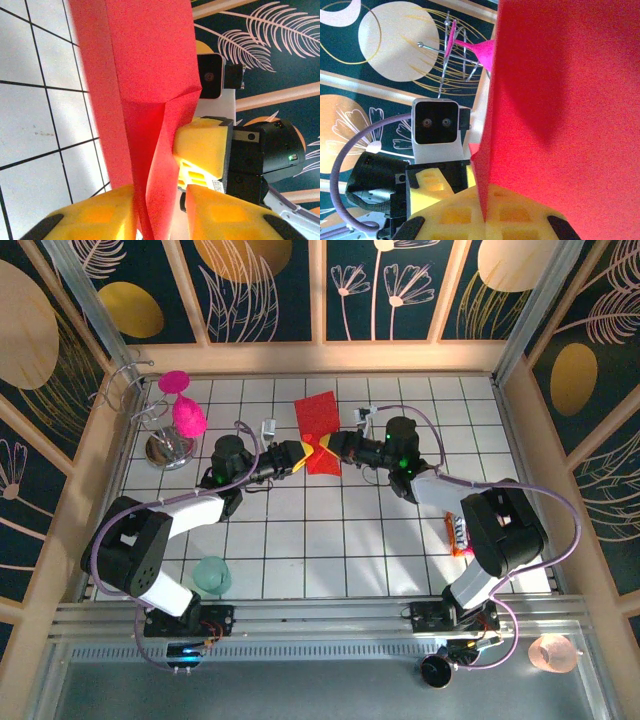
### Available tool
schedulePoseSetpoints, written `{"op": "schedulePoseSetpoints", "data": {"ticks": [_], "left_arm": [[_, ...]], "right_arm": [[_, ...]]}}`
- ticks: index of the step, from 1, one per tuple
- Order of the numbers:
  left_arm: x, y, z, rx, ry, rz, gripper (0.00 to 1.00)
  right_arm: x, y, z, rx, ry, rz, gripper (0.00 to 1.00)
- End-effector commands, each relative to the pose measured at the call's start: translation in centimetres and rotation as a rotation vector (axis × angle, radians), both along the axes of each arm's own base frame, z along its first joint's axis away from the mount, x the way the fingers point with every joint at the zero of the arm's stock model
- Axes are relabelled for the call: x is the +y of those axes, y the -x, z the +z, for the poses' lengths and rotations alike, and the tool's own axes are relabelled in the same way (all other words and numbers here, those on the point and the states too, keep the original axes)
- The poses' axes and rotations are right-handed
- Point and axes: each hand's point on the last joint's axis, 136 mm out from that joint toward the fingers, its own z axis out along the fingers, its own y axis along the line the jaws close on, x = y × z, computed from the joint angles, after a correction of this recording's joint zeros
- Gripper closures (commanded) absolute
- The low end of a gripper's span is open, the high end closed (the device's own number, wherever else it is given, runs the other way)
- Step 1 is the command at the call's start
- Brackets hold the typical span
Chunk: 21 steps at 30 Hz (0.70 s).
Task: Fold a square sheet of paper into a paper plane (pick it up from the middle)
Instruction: Turn over the paper at the center of the table.
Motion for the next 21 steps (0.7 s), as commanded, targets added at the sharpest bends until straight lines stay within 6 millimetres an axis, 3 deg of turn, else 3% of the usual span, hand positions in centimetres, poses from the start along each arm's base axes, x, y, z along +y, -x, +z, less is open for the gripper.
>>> {"op": "schedulePoseSetpoints", "data": {"ticks": [1, 7, 12, 17, 21], "left_arm": [[-0.5, 0.0, 1.9, -0.07, 0.026, -0.028, 0.74], [-0.4, -0.1, 1.3, -0.065, 0.001, -0.023, 0.84], [-0.3, -0.4, 0.2, -0.067, -0.073, -0.012, 0.91], [0.9, -1.5, -2.4, -0.062, -0.296, 0.048, 0.92], [4.4, -2.8, -5.2, -0.059, -0.633, 0.146, 0.93]], "right_arm": [[0.1, 0.1, -0.2, -0.004, 0.011, 0.013, 0.94], [-0.6, -0.3, -0.3, -0.006, 0.035, -0.018, 0.79], [-2.4, -1.2, -1.2, 0.006, 0.102, -0.098, 0.65], [-6.3, -2.8, -3.1, 0.041, 0.24, -0.266, 0.56], [-10.2, -3.9, -4.5, 0.049, 0.392, -0.439, 0.52]]}}
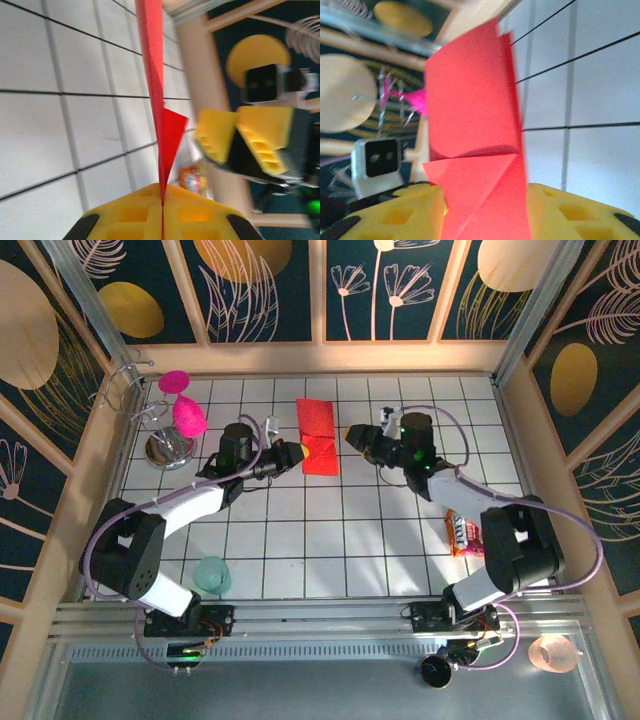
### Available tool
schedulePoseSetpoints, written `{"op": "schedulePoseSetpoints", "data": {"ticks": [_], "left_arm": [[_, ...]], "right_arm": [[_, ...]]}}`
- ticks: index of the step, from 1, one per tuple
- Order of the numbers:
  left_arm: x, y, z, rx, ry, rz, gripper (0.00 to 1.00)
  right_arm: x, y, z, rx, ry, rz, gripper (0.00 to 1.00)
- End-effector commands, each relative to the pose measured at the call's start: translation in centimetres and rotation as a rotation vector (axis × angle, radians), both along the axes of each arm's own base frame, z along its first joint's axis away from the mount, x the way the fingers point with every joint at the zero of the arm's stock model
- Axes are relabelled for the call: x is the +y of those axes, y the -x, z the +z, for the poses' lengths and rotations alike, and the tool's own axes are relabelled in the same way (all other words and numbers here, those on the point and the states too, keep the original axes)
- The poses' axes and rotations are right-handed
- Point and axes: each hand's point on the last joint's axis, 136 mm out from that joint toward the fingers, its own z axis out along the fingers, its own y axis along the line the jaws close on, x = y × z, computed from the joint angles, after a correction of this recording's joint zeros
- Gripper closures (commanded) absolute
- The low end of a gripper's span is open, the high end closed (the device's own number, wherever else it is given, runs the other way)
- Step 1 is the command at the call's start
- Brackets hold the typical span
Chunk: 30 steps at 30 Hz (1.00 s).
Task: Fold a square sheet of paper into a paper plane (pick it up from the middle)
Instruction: Turn over the paper at the center of the table.
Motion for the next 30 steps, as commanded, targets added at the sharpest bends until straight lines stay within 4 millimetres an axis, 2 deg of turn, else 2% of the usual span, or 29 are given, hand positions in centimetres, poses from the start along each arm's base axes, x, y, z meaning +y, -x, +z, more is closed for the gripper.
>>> {"op": "schedulePoseSetpoints", "data": {"ticks": [1, 3, 6, 8, 11, 13, 14, 16, 19, 22, 24, 27, 30], "left_arm": [[3.8, -0.5, -2.4, -0.02, -0.37, 0.071, 0.93], [6.2, -1.2, -2.9, -0.018, -0.56, 0.136, 0.92], [8.6, -1.9, -3.1, -0.028, -0.8, 0.198, 0.93], [9.5, -2.4, -3.1, -0.041, -0.943, 0.228, 0.93], [9.2, -2.9, -3.4, -0.052, -1.088, 0.235, 0.93], [8.3, -3.0, -3.6, -0.062, -1.137, 0.224, 0.93], [7.6, -3.1, -4.6, -0.056, -1.18, 0.206, 0.93], [6.5, -3.3, -5.2, -0.064, -1.236, 0.196, 0.92], [3.8, -3.1, -6.9, -0.052, -1.252, 0.134, 0.92], [0.6, -2.6, -9.5, 0.01, -1.176, 0.046, 0.91], [-2.2, -2.0, -11.1, 0.061, -1.058, -0.028, 0.89], [-6.0, -1.5, -12.0, 0.1, -0.876, -0.112, 0.83], [-8.4, -1.3, -12.5, 0.12, -0.763, -0.163, 0.7]], "right_arm": [[-4.0, -0.6, -2.2, 0.015, 0.196, -0.172, 0.51], [-5.3, -0.7, -2.3, 0.011, 0.249, -0.23, 0.51], [-7.0, -0.8, -2.3, 0.012, 0.302, -0.307, 0.51], [-8.2, -0.8, -2.6, 0.027, 0.334, -0.361, 0.51], [-9.2, -0.8, -2.5, 0.033, 0.351, -0.405, 0.51], [-9.8, -0.6, -2.5, 0.034, 0.36, -0.425, 0.51], [-10.0, -0.5, -2.5, 0.034, 0.362, -0.435, 0.51], [-10.5, -0.4, -2.5, 0.041, 0.37, -0.456, 0.51], [-11.9, 0.0, -2.7, 0.056, 0.385, -0.51, 0.51], [-14.0, 0.6, -2.8, 0.073, 0.401, -0.607, 0.51], [-15.3, 1.2, -2.9, 0.084, 0.404, -0.657, 0.51], [-16.0, 1.8, -2.9, 0.087, 0.398, -0.68, 0.51], [-16.2, 2.2, -3.3, 0.102, 0.406, -0.675, 0.51]]}}
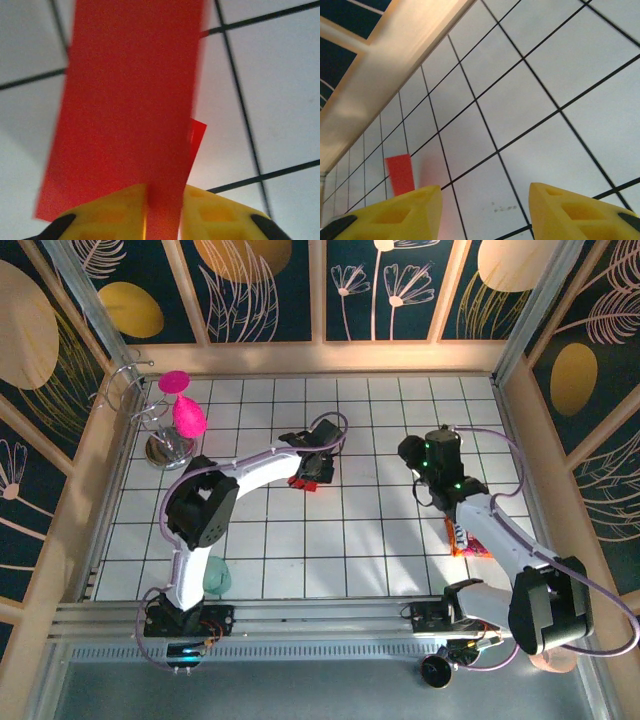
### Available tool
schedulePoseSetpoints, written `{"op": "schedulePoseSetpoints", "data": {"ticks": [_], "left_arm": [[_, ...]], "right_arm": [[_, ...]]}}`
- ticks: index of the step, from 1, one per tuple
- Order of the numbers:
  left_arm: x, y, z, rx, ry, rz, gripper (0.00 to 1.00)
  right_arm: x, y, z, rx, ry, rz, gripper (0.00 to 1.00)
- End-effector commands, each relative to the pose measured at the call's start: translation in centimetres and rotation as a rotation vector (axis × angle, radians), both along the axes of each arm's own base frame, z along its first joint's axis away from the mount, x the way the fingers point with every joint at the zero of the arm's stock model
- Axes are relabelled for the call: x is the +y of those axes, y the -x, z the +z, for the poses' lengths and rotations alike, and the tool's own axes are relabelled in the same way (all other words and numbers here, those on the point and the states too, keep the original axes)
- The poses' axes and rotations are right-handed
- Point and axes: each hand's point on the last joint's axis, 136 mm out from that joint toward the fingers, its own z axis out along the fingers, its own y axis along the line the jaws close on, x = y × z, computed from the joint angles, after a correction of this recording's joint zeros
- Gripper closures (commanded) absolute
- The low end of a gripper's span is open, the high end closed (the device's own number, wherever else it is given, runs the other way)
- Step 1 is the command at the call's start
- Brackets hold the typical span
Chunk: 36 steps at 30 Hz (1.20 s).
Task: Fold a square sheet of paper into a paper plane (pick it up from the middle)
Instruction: Turn over the paper at the center of the table, then move the paper to the center of the table.
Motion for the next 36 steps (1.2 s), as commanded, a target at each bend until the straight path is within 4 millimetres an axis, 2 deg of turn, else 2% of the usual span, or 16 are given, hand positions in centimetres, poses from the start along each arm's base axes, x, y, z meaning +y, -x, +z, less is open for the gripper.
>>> {"op": "schedulePoseSetpoints", "data": {"ticks": [1, 4, 6, 9, 12, 14, 16, 19, 21, 25, 27, 28, 30, 36], "left_arm": [[-4.2, 0.2, 0.4, 0.071, 0.204, -0.048, 0.67], [-4.9, 0.2, 0.4, 0.083, 0.24, -0.066, 0.58], [-5.2, 0.0, 1.5, 0.068, 0.281, -0.075, 0.54], [-4.7, -0.9, 4.2, -0.001, 0.34, -0.054, 0.48], [-2.4, -2.0, 6.8, -0.079, 0.398, 0.021, 0.4], [0.3, -2.6, 7.3, -0.108, 0.424, 0.097, 0.36], [3.0, -3.0, 7.3, -0.128, 0.434, 0.171, 0.32], [7.0, -3.0, 6.7, -0.154, 0.414, 0.269, 0.12], [8.6, -2.6, 6.9, -0.188, 0.405, 0.291, 0.03], [11.0, -1.9, 6.6, -0.229, 0.352, 0.324, 0.01], [11.8, -1.9, 6.8, -0.244, 0.334, 0.344, 0.01], [12.3, -1.4, 5.9, -0.23, 0.318, 0.357, 0.01], [12.8, -1.2, 5.6, -0.219, 0.317, 0.382, 0.01], [12.6, -1.4, 5.2, -0.186, 0.333, 0.392, 0.01]], "right_arm": [[-1.1, 0.6, -0.7, 0.027, 0.015, -0.051, 0.51], [-0.6, 0.7, -1.1, 0.038, 0.008, -0.022, 0.51], [0.0, 0.6, -1.4, 0.04, -0.002, 0.011, 0.51], [1.8, 0.2, -1.7, 0.037, -0.032, 0.098, 0.51], [5.3, -0.2, -2.0, 0.039, -0.061, 0.221, 0.53], [8.2, -0.6, -2.6, 0.06, -0.056, 0.296, 0.55], [11.1, -0.7, -3.3, 0.074, -0.064, 0.368, 0.57], [15.4, -0.8, -4.8, 0.11, -0.108, 0.464, 0.58], [18.0, -0.9, -5.8, 0.136, -0.138, 0.522, 0.6], [22.0, -0.9, -8.2, 0.206, -0.17, 0.601, 0.62], [23.2, -1.1, -8.9, 0.226, -0.177, 0.619, 0.63], [23.6, -1.2, -9.3, 0.233, -0.174, 0.625, 0.63], [24.1, -1.4, -10.0, 0.257, -0.167, 0.634, 0.63], [24.3, -1.5, -13.1, 0.344, -0.121, 0.641, 0.62]]}}
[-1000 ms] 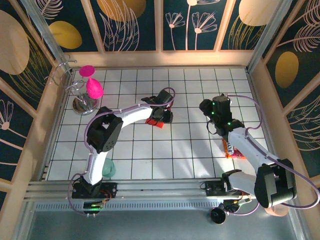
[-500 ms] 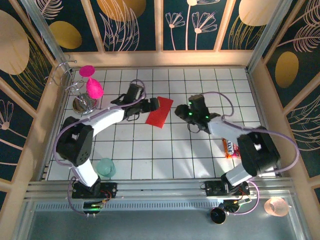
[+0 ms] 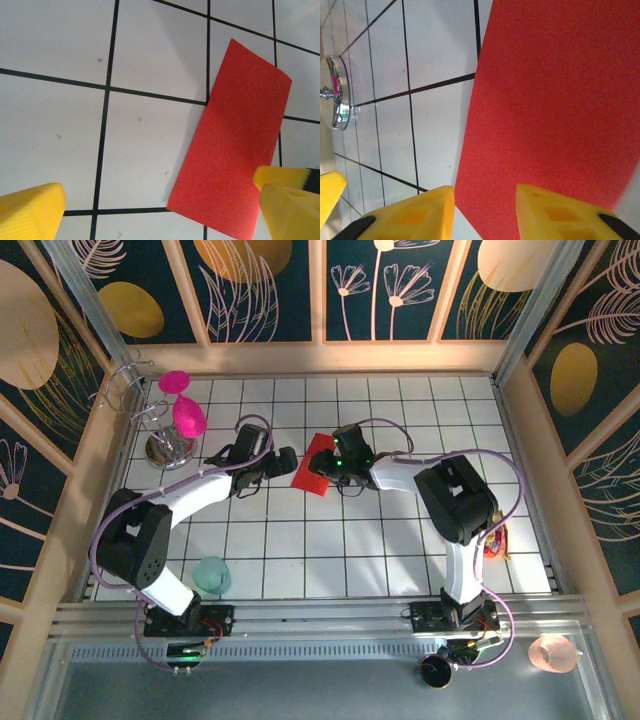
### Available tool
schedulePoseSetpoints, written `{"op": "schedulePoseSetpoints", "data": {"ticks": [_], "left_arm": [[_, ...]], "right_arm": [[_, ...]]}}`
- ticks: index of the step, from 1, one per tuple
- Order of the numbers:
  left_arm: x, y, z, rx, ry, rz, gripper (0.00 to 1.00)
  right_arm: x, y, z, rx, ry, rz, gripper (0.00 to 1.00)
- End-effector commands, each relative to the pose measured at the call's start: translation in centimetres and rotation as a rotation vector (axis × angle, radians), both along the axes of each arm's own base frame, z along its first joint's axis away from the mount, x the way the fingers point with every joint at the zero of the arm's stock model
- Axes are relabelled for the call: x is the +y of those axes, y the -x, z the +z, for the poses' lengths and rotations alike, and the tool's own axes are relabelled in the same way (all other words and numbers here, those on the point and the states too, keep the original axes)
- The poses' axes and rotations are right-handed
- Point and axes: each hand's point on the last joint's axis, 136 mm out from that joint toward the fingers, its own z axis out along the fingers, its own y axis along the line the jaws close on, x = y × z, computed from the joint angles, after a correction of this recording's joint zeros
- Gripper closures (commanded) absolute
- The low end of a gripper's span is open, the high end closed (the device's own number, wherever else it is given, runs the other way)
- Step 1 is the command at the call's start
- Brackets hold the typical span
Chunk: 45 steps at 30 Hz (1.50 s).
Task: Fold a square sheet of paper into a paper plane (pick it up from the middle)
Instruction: Move the paper to the center of the table.
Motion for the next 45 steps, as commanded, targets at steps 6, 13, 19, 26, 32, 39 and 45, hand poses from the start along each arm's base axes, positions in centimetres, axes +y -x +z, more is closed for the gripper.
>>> {"op": "schedulePoseSetpoints", "data": {"ticks": [6, 13, 19, 26, 32, 39, 45], "left_arm": [[-0.5, -0.6, 0.2, 0.002, 0.04, 0.008, 0.01], [-1.2, -0.4, 0.2, 0.004, 0.058, -0.04, 0.01], [-2.3, 0.2, -1.1, 0.043, 0.134, -0.053, 0.01], [-5.3, 2.3, -1.4, 0.119, 0.364, -0.119, 0.07], [-6.6, 4.1, -1.9, 0.198, 0.453, -0.156, 0.2], [-7.9, 5.8, -3.1, 0.281, 0.467, -0.155, 0.35], [-9.2, 6.6, -4.5, 0.332, 0.454, -0.186, 0.42]], "right_arm": [[-1.2, 1.8, -3.9, 0.077, 0.152, 0.116, 0.62], [-5.8, 6.4, -6.4, 0.09, 0.322, 0.303, 0.62], [-5.1, 4.1, 1.6, -0.119, 0.135, 0.235, 0.6], [-7.3, 1.6, 4.1, -0.109, 0.013, -0.046, 0.59], [-6.9, 1.5, 1.6, -0.031, 0.022, -0.051, 0.62], [-6.4, 1.5, -0.6, 0.035, 0.02, -0.042, 0.65], [-6.6, 2.3, -2.6, 0.09, 0.032, -0.037, 0.65]]}}
